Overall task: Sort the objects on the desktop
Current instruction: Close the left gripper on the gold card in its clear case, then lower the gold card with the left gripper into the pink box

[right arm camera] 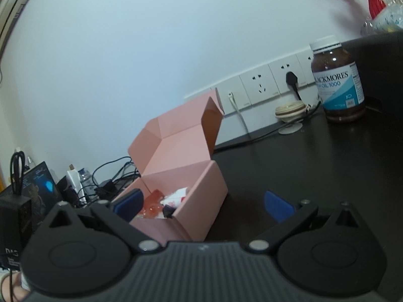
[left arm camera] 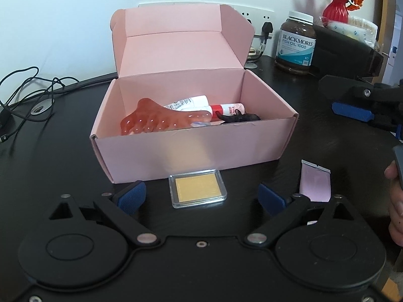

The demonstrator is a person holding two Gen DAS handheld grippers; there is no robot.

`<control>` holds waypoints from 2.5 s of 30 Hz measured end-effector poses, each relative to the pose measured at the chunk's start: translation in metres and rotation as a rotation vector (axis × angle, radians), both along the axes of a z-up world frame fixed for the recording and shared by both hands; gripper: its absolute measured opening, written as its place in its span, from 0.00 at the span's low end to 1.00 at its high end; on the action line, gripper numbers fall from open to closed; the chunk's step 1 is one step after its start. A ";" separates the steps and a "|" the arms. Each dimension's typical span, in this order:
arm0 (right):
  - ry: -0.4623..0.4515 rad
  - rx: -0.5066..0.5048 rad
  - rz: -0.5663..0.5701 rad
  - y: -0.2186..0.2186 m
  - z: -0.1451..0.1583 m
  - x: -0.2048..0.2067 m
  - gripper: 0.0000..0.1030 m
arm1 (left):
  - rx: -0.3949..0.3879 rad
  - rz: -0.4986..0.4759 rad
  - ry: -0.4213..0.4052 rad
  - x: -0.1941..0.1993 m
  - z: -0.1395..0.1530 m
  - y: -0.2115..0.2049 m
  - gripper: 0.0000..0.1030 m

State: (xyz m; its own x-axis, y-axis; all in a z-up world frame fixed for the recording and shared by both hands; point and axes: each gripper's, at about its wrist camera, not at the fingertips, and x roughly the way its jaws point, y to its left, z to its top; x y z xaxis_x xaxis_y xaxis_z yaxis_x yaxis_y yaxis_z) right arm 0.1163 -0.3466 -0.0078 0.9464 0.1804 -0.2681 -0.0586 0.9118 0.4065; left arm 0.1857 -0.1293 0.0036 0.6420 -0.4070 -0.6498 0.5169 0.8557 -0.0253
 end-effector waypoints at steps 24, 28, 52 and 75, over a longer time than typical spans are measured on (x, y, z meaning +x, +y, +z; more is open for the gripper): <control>0.005 0.002 0.007 0.000 0.000 -0.001 0.99 | 0.022 0.000 -0.031 0.000 0.005 0.013 0.52; 0.003 -0.004 0.009 0.001 0.000 -0.001 0.99 | 0.026 -0.019 -0.041 -0.003 0.006 0.024 0.47; 0.003 -0.010 0.008 0.002 0.000 0.000 0.99 | 0.013 -0.072 -0.127 -0.024 0.026 0.042 0.46; 0.020 0.014 -0.002 -0.001 -0.001 0.001 0.99 | -0.021 -0.047 -0.153 0.047 0.043 0.005 0.46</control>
State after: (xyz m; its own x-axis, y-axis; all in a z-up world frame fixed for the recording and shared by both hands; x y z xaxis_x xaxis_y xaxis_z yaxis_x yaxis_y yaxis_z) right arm 0.1177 -0.3474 -0.0090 0.9413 0.1822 -0.2843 -0.0485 0.9061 0.4204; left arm 0.2331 -0.1246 0.0465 0.7126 -0.4516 -0.5369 0.5558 0.8304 0.0392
